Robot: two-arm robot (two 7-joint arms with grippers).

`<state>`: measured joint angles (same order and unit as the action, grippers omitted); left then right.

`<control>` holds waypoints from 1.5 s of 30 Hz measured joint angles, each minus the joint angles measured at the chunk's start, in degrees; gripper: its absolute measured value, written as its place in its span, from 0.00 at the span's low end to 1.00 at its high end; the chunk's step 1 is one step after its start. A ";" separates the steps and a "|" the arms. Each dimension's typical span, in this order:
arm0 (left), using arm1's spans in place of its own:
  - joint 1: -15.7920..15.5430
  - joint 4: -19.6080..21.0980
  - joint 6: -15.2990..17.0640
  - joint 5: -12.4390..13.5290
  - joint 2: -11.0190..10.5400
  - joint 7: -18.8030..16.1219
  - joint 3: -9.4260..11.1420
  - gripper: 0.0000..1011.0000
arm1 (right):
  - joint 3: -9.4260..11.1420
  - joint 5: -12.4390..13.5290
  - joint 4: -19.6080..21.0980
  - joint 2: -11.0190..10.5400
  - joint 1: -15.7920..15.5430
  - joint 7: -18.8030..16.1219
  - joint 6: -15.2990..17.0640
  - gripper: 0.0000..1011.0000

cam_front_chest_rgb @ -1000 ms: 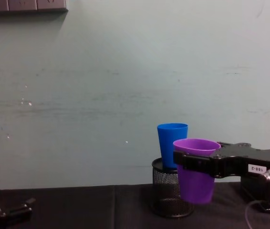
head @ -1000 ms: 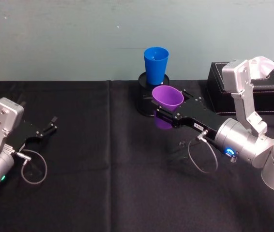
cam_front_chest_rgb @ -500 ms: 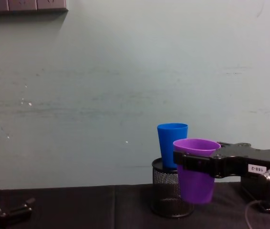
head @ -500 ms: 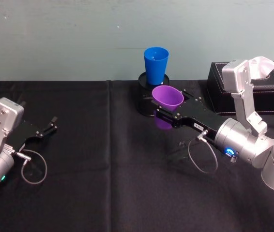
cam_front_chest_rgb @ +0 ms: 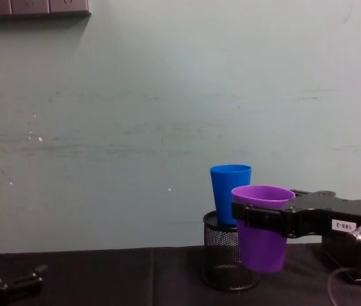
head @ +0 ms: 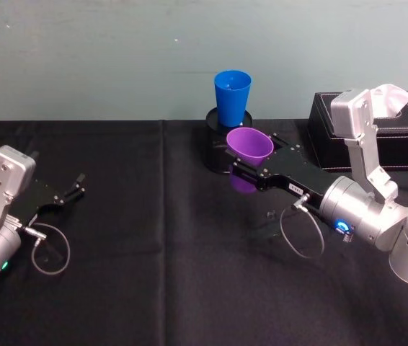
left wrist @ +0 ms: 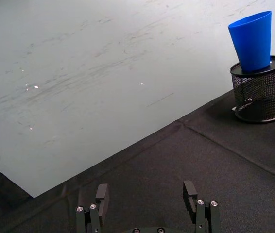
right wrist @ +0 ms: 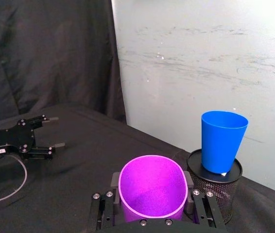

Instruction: Pick up one cup with a gripper and tap it against the other cup.

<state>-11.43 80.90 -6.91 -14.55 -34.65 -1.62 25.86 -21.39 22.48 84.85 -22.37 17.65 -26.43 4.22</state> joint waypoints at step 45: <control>0.00 0.00 0.00 0.00 0.00 0.00 0.00 0.99 | 0.00 0.00 0.00 0.00 0.00 0.00 0.00 0.72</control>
<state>-11.43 80.90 -6.91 -14.55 -34.65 -1.62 25.86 -21.39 22.48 84.85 -22.37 17.65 -26.43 4.23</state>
